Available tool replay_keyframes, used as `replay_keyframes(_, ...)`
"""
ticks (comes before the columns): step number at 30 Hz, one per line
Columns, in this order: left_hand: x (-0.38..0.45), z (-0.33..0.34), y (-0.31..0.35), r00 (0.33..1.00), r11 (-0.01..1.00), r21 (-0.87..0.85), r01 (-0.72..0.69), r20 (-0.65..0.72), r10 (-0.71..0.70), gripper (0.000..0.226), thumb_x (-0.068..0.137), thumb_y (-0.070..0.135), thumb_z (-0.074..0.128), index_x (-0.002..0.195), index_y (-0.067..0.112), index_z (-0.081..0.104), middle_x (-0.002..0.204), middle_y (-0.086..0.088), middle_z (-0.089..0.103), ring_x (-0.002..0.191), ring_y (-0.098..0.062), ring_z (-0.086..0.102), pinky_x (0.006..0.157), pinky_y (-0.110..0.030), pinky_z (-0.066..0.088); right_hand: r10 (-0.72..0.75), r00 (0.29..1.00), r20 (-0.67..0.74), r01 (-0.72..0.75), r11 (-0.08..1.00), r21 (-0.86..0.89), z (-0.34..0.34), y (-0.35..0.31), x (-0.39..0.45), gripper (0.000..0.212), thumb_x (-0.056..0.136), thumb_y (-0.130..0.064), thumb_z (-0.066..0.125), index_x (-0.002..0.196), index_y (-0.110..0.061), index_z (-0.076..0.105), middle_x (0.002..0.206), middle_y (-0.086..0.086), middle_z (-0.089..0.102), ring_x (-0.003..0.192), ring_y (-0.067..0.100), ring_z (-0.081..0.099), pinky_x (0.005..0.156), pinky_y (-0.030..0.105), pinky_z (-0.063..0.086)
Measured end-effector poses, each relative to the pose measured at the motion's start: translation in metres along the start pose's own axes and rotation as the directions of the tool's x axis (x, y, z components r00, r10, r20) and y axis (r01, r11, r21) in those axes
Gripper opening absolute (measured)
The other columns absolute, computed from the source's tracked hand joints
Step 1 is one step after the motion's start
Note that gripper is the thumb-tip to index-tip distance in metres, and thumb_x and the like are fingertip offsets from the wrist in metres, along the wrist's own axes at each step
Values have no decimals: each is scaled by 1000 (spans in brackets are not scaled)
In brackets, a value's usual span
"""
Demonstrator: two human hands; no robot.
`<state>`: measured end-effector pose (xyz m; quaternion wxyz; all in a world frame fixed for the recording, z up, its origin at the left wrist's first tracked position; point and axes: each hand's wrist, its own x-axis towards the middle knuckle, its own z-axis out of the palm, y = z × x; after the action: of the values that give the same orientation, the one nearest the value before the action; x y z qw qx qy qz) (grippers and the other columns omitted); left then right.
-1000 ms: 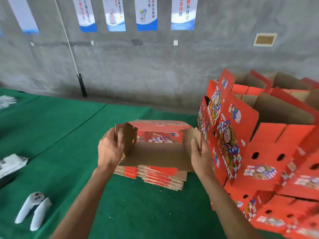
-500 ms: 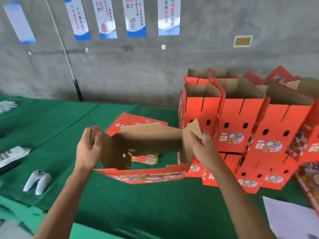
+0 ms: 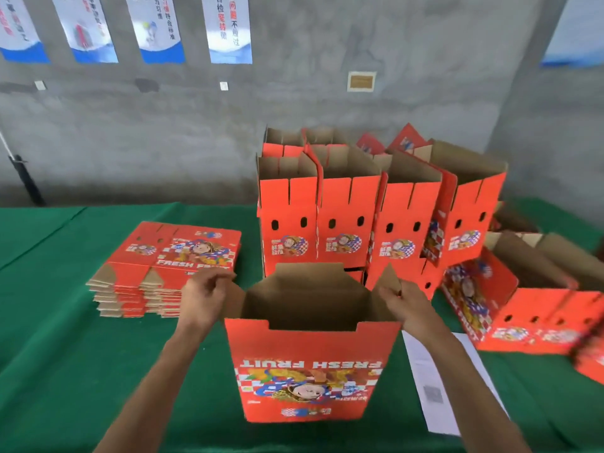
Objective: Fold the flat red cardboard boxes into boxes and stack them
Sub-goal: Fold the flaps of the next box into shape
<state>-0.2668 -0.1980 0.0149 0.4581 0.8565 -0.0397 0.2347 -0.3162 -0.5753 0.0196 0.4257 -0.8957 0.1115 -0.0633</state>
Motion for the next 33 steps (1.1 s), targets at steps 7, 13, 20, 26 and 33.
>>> replay_keyframes(7,7,66,-14,995,998,57,41,93,-47,21,97,-2,59,105,6,77,113,-12,71,106,-31,66,91,-33,50,17,987,-160,-8,999,52,-7,40,4,10,102,-12,54,102,-16,63,88,-4,66,84,16,62,67,28,43)
replay_keyframes(13,9,84,-17,876,794,393,-464,336,346,32,82,-3,76,110,13,77,137,-8,65,126,-36,59,100,-54,45,140,953,-270,-128,990,61,-11,63,20,10,99,-10,54,105,-16,60,90,4,66,77,20,64,72,34,52)
replay_keyframes(20,0,78,-23,561,687,92,-720,661,499,42,96,11,60,125,40,71,146,25,52,144,-8,40,118,-27,14,179,935,-306,-191,982,-8,-9,70,35,22,100,-15,53,118,-6,62,104,15,68,95,34,65,87,49,57)
replay_keyframes(26,1,86,-20,461,449,343,-825,868,184,51,99,62,36,148,50,42,166,14,25,155,-15,17,125,-49,6,236,951,-199,-239,971,9,-11,69,37,35,97,-11,62,131,-9,56,109,9,65,95,30,66,67,33,56)
replay_keyframes(33,26,86,-29,728,528,588,-612,680,87,52,98,45,47,149,38,48,160,6,38,150,-20,29,123,-49,14,153,976,156,-167,983,82,-10,69,32,30,87,10,73,109,-9,64,85,-8,68,70,-1,66,57,6,46)
